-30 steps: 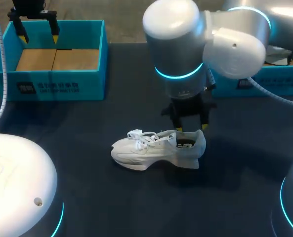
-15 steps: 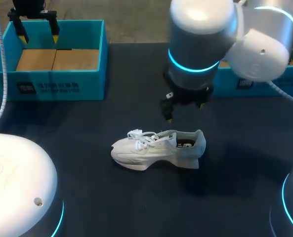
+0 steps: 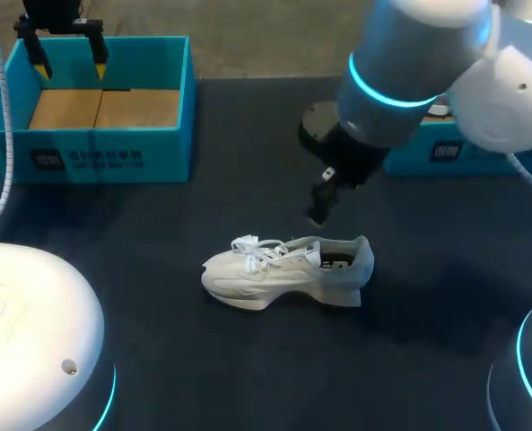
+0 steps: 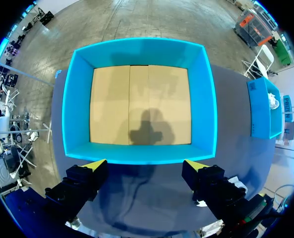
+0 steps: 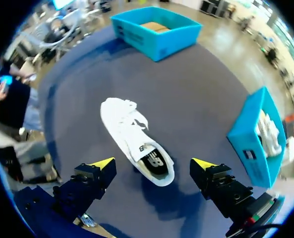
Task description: Take the shoe out of the shoebox, open the shoe tongue, remove and reinsert the insole, then place the shoe into the shoebox
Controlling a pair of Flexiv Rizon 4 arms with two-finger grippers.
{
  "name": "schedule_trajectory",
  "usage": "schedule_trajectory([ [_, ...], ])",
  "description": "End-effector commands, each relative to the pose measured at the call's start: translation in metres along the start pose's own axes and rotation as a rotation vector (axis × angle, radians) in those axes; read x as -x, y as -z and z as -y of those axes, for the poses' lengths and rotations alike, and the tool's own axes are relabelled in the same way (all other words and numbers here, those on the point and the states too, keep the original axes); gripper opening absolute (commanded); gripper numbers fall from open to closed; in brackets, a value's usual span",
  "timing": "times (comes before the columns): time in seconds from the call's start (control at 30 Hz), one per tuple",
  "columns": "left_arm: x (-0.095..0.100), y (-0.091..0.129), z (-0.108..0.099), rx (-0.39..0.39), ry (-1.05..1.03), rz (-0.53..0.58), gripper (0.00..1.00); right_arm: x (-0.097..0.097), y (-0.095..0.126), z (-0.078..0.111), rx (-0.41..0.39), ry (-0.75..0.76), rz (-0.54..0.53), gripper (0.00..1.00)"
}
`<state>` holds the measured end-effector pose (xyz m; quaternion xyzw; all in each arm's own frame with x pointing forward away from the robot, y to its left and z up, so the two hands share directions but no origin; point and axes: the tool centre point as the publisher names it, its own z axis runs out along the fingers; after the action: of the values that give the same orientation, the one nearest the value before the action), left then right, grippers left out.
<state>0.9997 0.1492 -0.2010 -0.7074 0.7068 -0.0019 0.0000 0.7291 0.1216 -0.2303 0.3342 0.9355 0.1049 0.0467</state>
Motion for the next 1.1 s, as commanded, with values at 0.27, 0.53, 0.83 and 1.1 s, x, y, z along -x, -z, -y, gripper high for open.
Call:
schedule_trajectory([
  [0.27, 0.000, 0.000, 0.000, 0.001, 0.000, 0.001, 1.00, 0.005, -0.001, 0.012, 0.082, 0.171, -0.193, 1.00],
  [0.53, 0.000, 0.000, 0.000, 0.001, 0.000, 0.001, 1.00, 0.008, -0.001, 0.017, 0.226, 0.409, -0.211, 1.00],
  [0.83, 0.000, 0.000, 0.000, 0.001, 0.000, 0.001, 1.00, 0.020, -0.002, 0.030, 0.314, 0.550, -0.246, 1.00],
  [1.1, 0.000, 0.000, 0.000, 0.001, 0.000, 0.001, 1.00, 0.034, -0.017, 0.043, 0.392, 0.582, -0.249, 1.00],
])
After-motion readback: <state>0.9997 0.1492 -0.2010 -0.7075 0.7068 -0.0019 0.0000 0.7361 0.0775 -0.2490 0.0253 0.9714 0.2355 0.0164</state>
